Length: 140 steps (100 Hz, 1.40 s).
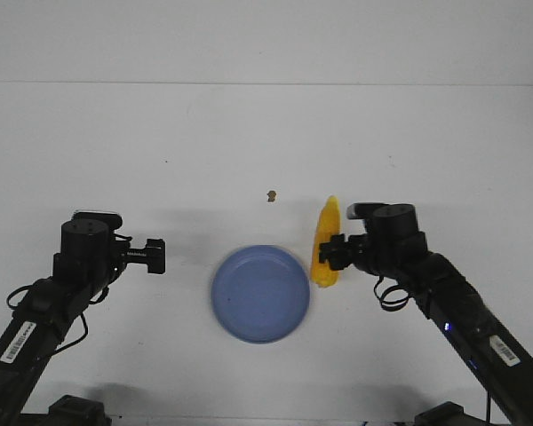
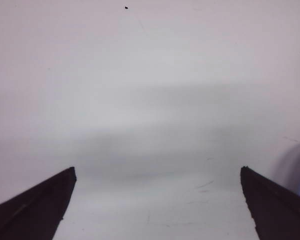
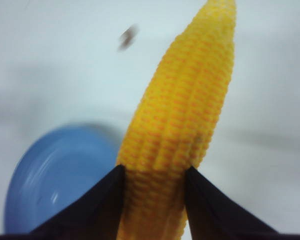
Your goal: Place corn on plate with both arms
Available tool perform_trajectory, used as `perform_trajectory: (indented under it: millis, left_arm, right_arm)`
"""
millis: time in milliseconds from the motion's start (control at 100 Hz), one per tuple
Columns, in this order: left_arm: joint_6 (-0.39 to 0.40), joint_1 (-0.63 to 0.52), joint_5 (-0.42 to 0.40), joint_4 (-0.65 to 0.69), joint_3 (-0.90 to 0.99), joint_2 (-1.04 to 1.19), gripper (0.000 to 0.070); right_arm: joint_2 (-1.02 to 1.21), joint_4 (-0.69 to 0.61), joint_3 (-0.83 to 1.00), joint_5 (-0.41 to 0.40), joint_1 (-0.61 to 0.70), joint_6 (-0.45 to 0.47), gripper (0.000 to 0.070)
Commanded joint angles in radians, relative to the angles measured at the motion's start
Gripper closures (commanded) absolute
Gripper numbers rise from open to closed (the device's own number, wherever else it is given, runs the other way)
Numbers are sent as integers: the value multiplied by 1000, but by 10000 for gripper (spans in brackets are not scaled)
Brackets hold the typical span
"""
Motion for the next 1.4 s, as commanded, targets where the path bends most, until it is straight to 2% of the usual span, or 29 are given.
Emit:
perform_trajectory:
  millis: [0,150,260,400,470,660,820,990,1060,1250,1390]
  left_arm:
    - [16,-1,-3,5,11,8,0]
    - [16,-1,-3,5,11,8,0]
    - [16,-1,-3,5,11,8,0]
    - [16,-1,-3,5,11,8,0]
    - [16,-1,-3,5,11,8,0]
    - [21,-1,-3,14,11,8,0]
    - [22,-1,-3,56,11,7,0]
    - [25,-1,-3,86,11,-11,0]
    - [26,0,-3,92,11,-32,0]
    - [52,18,-3,99,11,-148,0]
    - [67,28,-3,85,8,-262,0]
  right_arm:
    - [27,23,11,10,75,-1,511]
    - [100,64,11,77,217,16,448]
    - [156,79,12,79,262,24,390]
    - [187,87,11,84,285,24,172]
    - [182,104,12,103,289,24,116]
    - [101,137,12,122,243,-2,115]
    - [-27,117,12,138,148,-96,115]
    - [-202,33,11,306,7,-216,115]
    - [-282,0,7,343,-58,-257,115]
    - [-517,-11,-55,351,-241,-312,115]
    - [-692,20,-183,352,-322,-346,115]
